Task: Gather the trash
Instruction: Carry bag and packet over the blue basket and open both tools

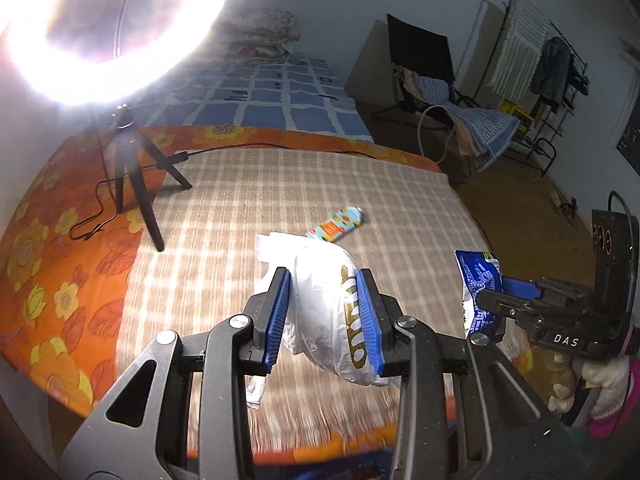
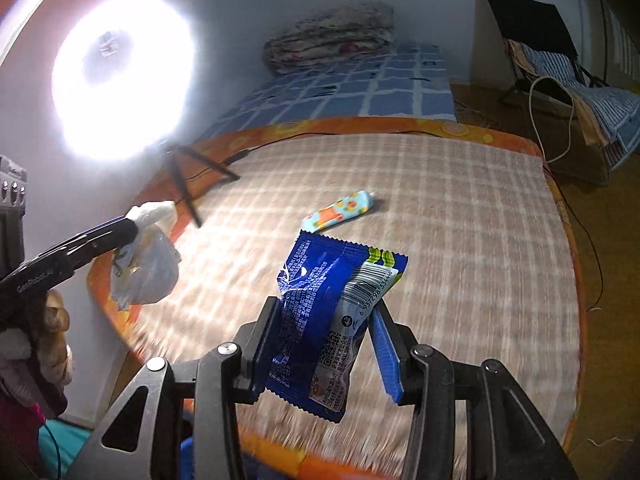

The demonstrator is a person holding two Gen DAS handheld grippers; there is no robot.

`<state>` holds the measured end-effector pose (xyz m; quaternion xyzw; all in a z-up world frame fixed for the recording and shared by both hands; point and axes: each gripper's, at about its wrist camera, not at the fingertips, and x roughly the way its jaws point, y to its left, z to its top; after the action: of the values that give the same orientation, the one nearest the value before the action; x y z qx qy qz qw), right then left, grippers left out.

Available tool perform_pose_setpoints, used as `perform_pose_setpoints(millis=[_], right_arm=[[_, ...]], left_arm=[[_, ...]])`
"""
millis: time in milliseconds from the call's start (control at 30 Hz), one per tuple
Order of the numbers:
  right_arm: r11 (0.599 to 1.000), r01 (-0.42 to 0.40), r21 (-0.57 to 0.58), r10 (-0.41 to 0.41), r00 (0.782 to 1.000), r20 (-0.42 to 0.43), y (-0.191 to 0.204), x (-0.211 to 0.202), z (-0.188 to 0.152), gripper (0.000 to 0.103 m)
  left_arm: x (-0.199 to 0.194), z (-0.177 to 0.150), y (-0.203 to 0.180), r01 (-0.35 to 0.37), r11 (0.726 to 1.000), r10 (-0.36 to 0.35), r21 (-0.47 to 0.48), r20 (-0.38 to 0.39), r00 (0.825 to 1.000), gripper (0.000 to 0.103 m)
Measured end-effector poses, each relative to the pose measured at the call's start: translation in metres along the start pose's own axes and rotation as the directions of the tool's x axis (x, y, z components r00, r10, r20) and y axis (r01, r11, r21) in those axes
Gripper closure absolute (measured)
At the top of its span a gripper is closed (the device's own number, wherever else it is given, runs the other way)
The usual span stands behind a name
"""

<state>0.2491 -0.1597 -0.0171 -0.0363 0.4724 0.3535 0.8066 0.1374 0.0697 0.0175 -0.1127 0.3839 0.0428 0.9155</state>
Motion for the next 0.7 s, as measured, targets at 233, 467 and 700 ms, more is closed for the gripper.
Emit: perform_pose_setpoints(millis=[233, 467, 700], right_arm=[[0.998, -0.043, -0.049, 0.043, 0.999, -0.013, 0.029, -0.041, -0.045, 0.057], [0.993, -0.064, -0.095, 0.062, 0.998, -0.025, 0.049, -0.069, -0.087, 0.057], [0.988, -0.081, -0.128, 0.075, 0.996, -0.050, 0.065, -0.084, -0.129, 0.057]], left_arm=[[-0.049, -0.044, -0.019, 0.031, 0.999, -0.031, 0.042, 0.011, 0.999, 0.069], [-0.076, -0.088, -0.035, 0.046, 0.996, -0.045, 0.081, -0.013, 0.999, 0.069], [-0.089, -0.133, -0.049, 0.084, 0.992, -0.078, 0.099, -0.066, 0.995, 0.070]])
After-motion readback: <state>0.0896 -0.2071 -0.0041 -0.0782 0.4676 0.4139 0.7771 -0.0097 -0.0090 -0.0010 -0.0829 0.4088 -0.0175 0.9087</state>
